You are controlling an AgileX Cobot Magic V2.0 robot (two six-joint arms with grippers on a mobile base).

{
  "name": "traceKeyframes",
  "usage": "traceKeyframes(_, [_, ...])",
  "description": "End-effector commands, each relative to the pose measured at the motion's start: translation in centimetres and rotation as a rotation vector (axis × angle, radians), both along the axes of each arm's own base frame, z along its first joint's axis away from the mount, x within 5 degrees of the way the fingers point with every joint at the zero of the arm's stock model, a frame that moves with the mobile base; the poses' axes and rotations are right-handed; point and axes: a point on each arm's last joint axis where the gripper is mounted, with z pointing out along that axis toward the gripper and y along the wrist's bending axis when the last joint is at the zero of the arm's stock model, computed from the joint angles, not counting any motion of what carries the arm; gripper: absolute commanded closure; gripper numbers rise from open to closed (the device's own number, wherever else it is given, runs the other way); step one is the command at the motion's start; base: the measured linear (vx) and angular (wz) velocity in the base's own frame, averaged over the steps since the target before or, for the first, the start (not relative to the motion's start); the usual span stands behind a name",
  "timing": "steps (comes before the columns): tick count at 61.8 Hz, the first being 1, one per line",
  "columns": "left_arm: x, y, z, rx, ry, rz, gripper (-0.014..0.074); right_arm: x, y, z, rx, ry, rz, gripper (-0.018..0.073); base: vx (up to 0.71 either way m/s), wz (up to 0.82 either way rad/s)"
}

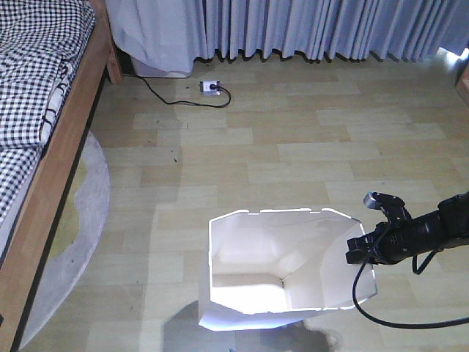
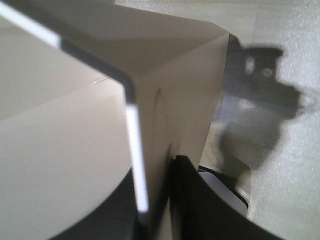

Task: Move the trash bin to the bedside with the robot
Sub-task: 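Carry the bin in the right gripper toward the checked bed, then keep carrying the bin forward to the floor beside the bed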

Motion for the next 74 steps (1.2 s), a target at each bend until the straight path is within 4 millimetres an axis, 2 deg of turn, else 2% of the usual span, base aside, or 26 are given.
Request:
traceKeyframes(1, [0.06,0.01,0.08,-0.008,-0.066,0.003,0.0602,1.16,1.29,3.48,0.211,-0.075,0.0,0.0566,0.26,0.05])
traceKeyframes(74, [0.06,0.01,0.08,-0.008,-0.066,0.003,0.0602,1.16,1.29,3.48,0.211,-0.075,0.0,0.0566,0.22,0.05])
